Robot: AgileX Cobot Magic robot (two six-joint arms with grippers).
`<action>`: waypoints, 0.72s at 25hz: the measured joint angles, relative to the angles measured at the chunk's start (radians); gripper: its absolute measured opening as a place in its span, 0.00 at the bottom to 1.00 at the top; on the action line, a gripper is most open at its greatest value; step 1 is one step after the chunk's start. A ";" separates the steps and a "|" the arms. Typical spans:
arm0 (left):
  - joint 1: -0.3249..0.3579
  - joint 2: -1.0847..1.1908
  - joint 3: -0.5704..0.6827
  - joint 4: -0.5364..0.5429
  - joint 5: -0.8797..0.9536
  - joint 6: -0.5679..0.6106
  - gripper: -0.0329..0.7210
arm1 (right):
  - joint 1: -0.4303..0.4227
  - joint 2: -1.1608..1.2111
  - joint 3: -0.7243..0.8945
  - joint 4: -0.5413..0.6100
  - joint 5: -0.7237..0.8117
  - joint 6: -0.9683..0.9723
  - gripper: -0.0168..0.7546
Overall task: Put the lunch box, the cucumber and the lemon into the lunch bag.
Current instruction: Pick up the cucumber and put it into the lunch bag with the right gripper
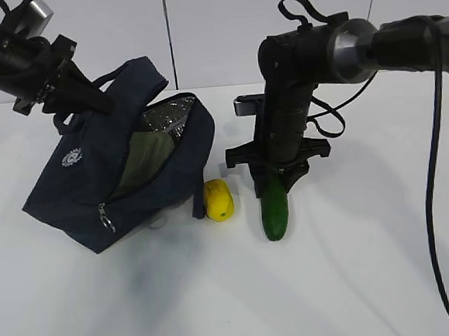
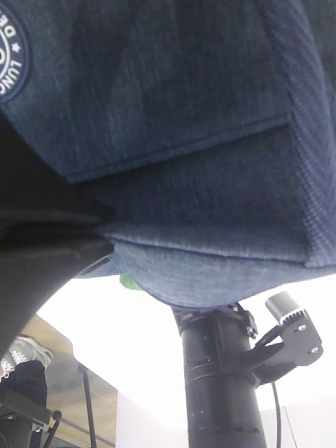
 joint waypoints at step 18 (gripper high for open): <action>0.000 0.000 0.000 0.025 -0.009 0.000 0.03 | 0.000 0.000 -0.182 0.160 0.155 -0.098 0.45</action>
